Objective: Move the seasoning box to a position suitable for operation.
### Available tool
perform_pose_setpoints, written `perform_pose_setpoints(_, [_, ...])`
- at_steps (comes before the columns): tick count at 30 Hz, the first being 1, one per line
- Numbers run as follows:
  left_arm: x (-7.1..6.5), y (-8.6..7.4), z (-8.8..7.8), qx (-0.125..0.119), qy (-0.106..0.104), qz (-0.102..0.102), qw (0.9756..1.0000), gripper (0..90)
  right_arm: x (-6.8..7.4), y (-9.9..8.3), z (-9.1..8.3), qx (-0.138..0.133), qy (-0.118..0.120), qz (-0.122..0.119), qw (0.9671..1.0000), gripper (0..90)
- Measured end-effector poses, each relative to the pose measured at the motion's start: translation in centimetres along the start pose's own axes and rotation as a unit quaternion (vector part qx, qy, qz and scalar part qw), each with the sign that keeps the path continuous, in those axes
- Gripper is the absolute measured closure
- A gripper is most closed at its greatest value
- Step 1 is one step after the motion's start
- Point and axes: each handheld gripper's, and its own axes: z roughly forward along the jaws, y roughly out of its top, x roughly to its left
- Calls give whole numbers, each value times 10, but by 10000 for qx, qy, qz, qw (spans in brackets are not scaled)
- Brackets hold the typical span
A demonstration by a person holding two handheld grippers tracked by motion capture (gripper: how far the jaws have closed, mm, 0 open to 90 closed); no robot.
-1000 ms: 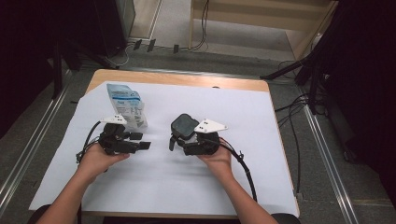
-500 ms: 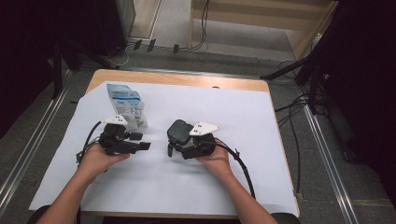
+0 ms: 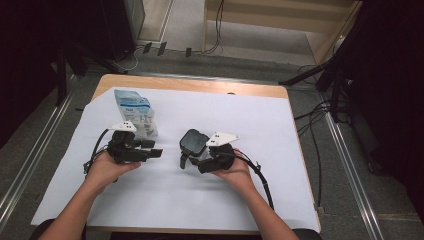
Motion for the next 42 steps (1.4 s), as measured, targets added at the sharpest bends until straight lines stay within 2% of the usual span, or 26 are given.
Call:
perform_pose_setpoints(1, [-1, 3, 2, 169, 18, 60, 9998, 501, 0, 0, -5, -51, 10, 22, 10000, 129])
perform_pose_setpoints(2, [-3, 6, 3, 244, 98, 233, 9994, 542, 0, 0, -9, -81, -5, 67, 9999, 129])
perform_pose_setpoints(3, [-5, 8, 4, 217, 57, 326, 9992, 577, 0, 1, -13, -81, -31, 79, 9999, 129])
perform_pose_setpoints(4, [-6, 10, 6, 159, -53, 334, 9993, 577, 0, 1, -13, -81, -31, 79, 9999, 129])
perform_pose_setpoints(5, [-7, 13, 7, 214, -80, 365, 9991, 626, 1, 1, -17, -86, -58, 66, 9999, 133])
perform_pose_setpoints(6, [-8, 15, 9, 240, -110, 422, 9988, 757, 3, 3, -26, -73, -60, 21, 10000, 149])
perform_pose_setpoints(7, [-9, 17, 10, 248, -240, 435, 9985, 798, 3, 3, -29, -62, -37, 61, 10000, 149])
perform_pose_setpoints(8, [-9, 17, 10, 248, -240, 435, 9985, 837, 3, 3, -29, -62, -37, 61, 10000, 149])
perform_pose_setpoints(9, [-10, 19, 10, 275, -290, 443, 9982, 872, 3, 4, -37, -74, -19, 143, 9999, 195])
perform_pose_setpoints(10, [-11, 20, 10, 230, -376, 433, 9981, 872, 3, 4, -37, -74, -19, 143, 9999, 195])
perform_pose_setpoints(11, [-12, 22, 9, 191, -422, 425, 9980, 896, 2, 3, -41, -103, -11, 199, 9997, 231])
perform_pose_setpoints(12, [-15, 25, 9, 217, -371, 510, 9978, 900, 1, 1, -49, -183, 42, 397, 9990, 342])
perform_pose_setpoints(13, [-16, 28, 10, 277, -318, 615, 9972, 900, 1, 1, -49, -183, 42, 397, 9990, 342])
perform_pose_setpoints(14, [-16, 30, 11, 318, -332, 651, 9968, 900, -2, 0, -56, -266, 169, 559, 9979, 476])
perform_pose_setpoints(15, [-15, 32, 12, 297, -362, 639, 9969, 900, -2, 0, -56, -266, 169, 559, 9979, 476])
perform_pose_setpoints(16, [-13, 34, 14, 306, -434, 626, 9966, 900, -2, -1, -59, -320, 161, 660, 9972, 521])
perform_pose_setpoints(18, [-7, 36, 19, 320, -403, 567, 9971, 900, -2, -2, -62, -398, 92, 811, 9959, 619])
perform_pose_setpoints(19, [-5, 35, 22, 255, -468, 510, 9973, 900, -3, -2, -62, -350, 31, 863, 9956, 647])
perform_pose_setpoints(21, [-3, 35, 26, 207, -534, 466, 9973, 900, -5, -3, -58, -185, -24, 955, 9953, 770])
perform_pose_setpoints(22, [-2, 34, 28, 215, -554, 459, 9972, 900, -6, -5, -55, -135, -99, 987, 9950, 814])
perform_pose_setpoints(24, [-3, 34, 30, 214, -527, 518, 9970, 900, -8, -5, -52, -126, -107, 1058, 9943, 890])
perform_pose_setpoints(29, [1, 35, 39, 197, -529, 543, 9969, 900, -4, -3, -45, -127, -136, 1096, 9938, 900])
perform_pose_setpoints(34, [2, 35, 46, 175, -542, 573, 9967, 900, -1, -4, -39, -107, -207, 1035, 9944, 900])
perform_pose_setpoints(42, [-1, 35, 51, 208, -609, 537, 9965, 900, -4, -4, -36, -154, -238, 1069, 9939, 900])
